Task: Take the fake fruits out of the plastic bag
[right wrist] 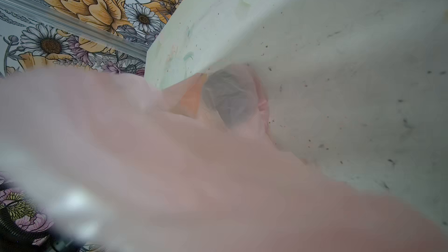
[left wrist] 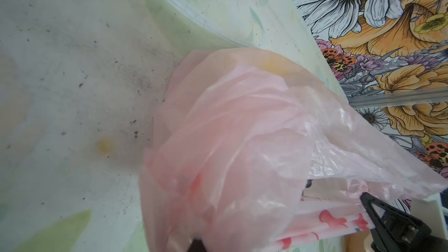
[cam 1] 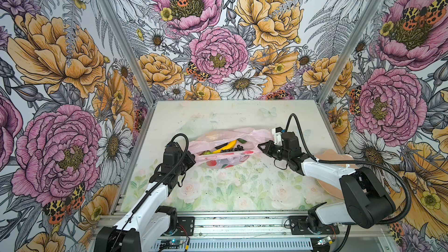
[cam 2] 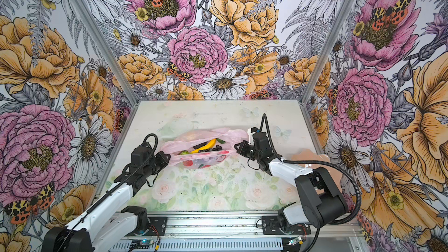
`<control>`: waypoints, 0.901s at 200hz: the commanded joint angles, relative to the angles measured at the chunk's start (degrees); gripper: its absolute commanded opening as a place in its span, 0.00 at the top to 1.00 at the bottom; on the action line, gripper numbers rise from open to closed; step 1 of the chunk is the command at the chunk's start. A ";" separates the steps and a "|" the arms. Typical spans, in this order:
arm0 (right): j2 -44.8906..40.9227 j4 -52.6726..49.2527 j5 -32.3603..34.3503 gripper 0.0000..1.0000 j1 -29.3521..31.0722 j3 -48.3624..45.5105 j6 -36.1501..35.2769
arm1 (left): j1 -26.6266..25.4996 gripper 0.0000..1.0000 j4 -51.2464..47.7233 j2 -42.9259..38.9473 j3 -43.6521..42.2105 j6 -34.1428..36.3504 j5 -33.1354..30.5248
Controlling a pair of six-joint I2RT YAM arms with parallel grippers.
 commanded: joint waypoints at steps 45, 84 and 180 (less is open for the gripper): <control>-5.60 -7.40 5.12 1.00 -4.80 3.72 -5.97 | -12.77 0.53 -14.81 -3.49 8.62 10.20 -18.73; -8.50 -15.07 6.12 1.00 -4.98 7.35 -12.05 | -26.28 0.37 -20.13 -1.15 14.69 14.83 -32.81; -9.03 -17.22 5.17 1.00 -4.96 8.66 -15.71 | -29.44 0.18 -23.67 21.50 30.92 29.24 -37.85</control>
